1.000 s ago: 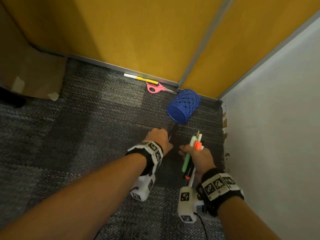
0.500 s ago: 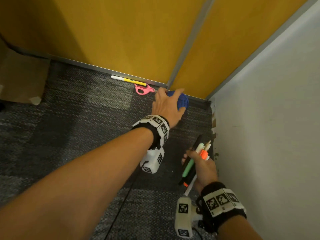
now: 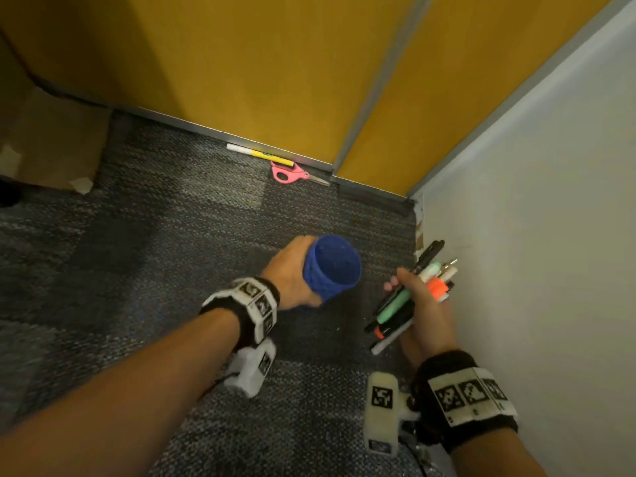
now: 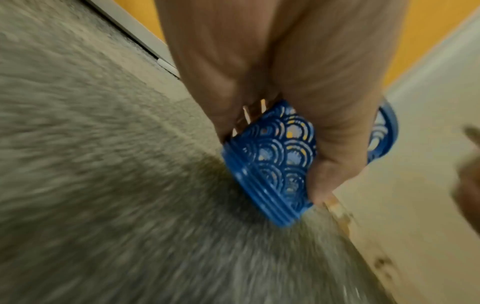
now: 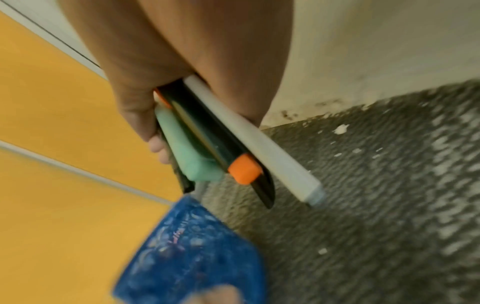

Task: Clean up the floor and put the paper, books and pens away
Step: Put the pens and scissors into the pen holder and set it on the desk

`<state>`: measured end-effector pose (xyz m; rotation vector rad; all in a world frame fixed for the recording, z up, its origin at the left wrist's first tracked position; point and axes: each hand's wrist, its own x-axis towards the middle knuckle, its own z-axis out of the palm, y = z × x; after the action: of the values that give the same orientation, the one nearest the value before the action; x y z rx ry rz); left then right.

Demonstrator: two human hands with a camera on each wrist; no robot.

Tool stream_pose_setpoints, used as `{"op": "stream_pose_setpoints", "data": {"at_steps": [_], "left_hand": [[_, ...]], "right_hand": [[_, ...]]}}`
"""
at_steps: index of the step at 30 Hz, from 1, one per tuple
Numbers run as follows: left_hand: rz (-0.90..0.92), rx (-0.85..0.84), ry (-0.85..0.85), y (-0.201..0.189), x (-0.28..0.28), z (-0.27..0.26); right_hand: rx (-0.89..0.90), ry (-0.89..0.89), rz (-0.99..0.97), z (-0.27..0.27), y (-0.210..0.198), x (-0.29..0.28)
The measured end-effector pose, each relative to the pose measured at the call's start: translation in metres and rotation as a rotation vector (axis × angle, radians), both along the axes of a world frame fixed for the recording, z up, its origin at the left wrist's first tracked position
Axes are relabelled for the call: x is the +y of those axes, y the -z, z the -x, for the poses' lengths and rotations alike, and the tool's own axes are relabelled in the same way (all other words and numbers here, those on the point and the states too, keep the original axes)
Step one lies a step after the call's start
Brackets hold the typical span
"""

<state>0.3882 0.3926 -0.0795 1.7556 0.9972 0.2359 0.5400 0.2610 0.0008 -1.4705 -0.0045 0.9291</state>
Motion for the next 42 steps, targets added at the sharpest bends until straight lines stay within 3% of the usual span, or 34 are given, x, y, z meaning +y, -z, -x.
{"op": "stream_pose_setpoints", "data": {"at_steps": [4,10,14,20,23,31,36,42], "left_hand": [[0.010,-0.079,0.029,0.013,-0.052,0.050],[-0.007,-0.078,0.061,-0.025,-0.078,0.072],[-0.027,-0.071,0.117,-0.044,-0.069,0.078],[-0.081,-0.125,0.034,-0.059,-0.058,0.073],[-0.087,-0.104,-0.028,-0.048,-0.048,0.078],[-0.086,0.031,-0.177,-0.004,0.024,0.138],[0.037,-0.063,-0.275,0.019,0.059,0.165],[0.053,0.010,-0.267,0.041,0.065,0.172]], "right_hand": [[0.040,0.006,-0.173,0.030,-0.023,0.022],[-0.208,-0.100,0.060,0.093,-0.028,0.017],[-0.324,-0.148,0.127,0.106,-0.033,0.003],[-0.284,-0.392,0.056,0.109,-0.035,-0.007],[-0.312,-0.537,0.033,0.108,-0.029,-0.002],[-0.345,-0.595,0.297,0.076,0.003,0.056],[-0.583,-0.791,0.407,0.069,0.030,0.130],[-1.191,-1.082,0.535,0.062,0.053,0.240]]}}
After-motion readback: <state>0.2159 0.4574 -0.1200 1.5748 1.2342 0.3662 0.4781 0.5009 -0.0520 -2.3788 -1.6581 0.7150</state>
